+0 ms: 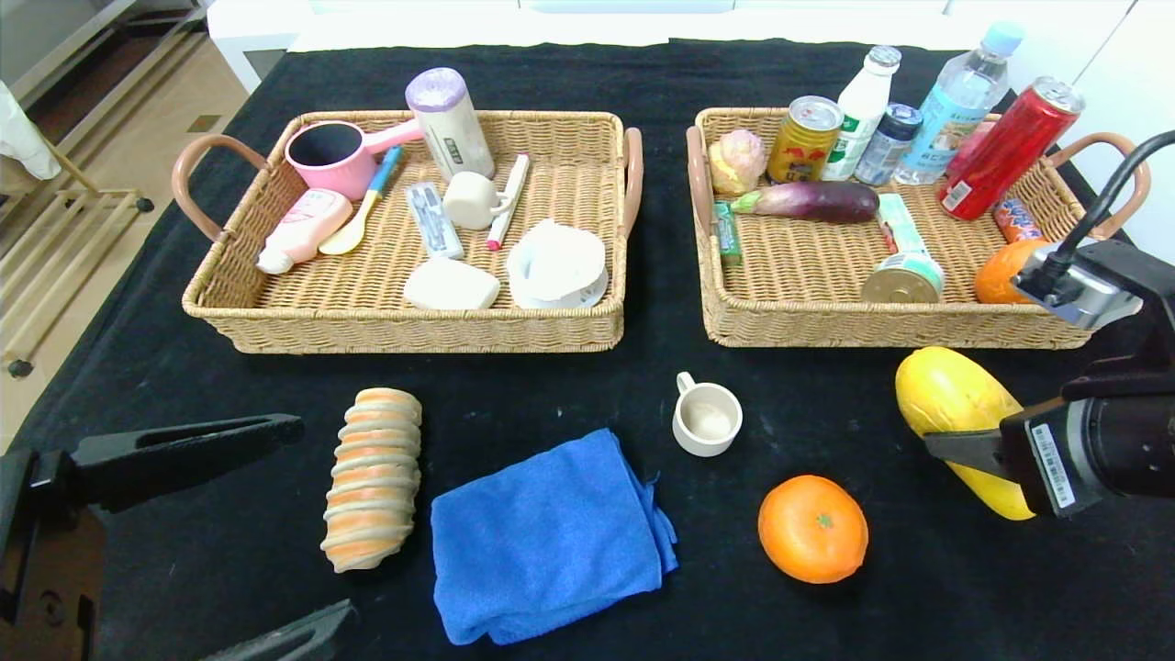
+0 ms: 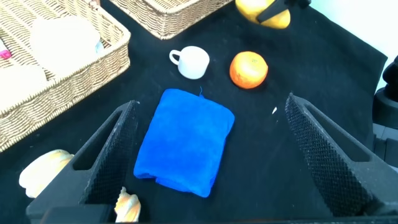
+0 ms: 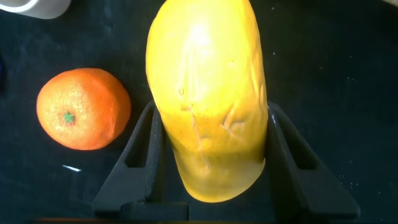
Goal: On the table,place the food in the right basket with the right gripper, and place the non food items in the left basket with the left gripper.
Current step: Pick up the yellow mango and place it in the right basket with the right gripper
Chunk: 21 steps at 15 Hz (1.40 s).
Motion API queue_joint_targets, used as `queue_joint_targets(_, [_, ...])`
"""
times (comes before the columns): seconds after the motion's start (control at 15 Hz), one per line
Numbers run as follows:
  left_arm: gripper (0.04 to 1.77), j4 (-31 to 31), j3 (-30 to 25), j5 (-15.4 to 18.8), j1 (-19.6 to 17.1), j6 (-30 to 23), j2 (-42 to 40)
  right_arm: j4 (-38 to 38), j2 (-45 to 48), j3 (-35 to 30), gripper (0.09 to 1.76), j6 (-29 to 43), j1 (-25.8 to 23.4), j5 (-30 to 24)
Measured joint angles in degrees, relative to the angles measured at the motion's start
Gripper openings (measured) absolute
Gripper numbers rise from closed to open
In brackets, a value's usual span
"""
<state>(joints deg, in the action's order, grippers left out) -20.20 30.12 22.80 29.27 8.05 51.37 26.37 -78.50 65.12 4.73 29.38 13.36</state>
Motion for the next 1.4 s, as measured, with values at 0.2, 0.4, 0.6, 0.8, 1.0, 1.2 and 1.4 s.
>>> queue_joint_targets(0.2, [1.72, 0.0, -0.1, 0.0, 0.0, 0.1, -0.1, -1.3, 0.5, 0.6, 0.96, 0.1, -0.5, 0.1])
queue_joint_targets(0.4, [1.72, -0.1, -0.2, 0.0, 0.0, 0.1, -0.2, -4.2, -0.9, 3.5, 0.96, 0.2, -2.1, 0.1])
queue_joint_targets(0.6, [1.72, -0.1, -0.2, 0.0, 0.0, 0.1, -0.2, -5.6, -3.8, 9.0, 0.96, 1.6, -4.2, 0.1])
queue_joint_targets(0.8, [1.72, -0.1, -0.2, -0.1, 0.0, 0.1, -0.2, -7.5, -7.3, 14.4, 0.96, 2.4, -6.4, 0.1])
queue_joint_targets(1.0, [1.72, 0.0, -0.2, -0.1, 0.0, 0.1, -0.2, -11.7, -10.2, 17.3, 0.96, 2.8, -7.6, 0.1])
queue_joint_targets(1.2, [1.72, -0.1, -0.2, -0.1, 0.0, 0.1, -0.2, -16.3, -12.8, 18.4, 0.96, 2.8, -8.4, 0.4])
queue_joint_targets(1.4, [1.72, -0.1, -0.2, -0.1, 0.0, 0.2, -0.2, -22.1, -15.3, 18.6, 0.96, 2.8, -8.9, 1.7])
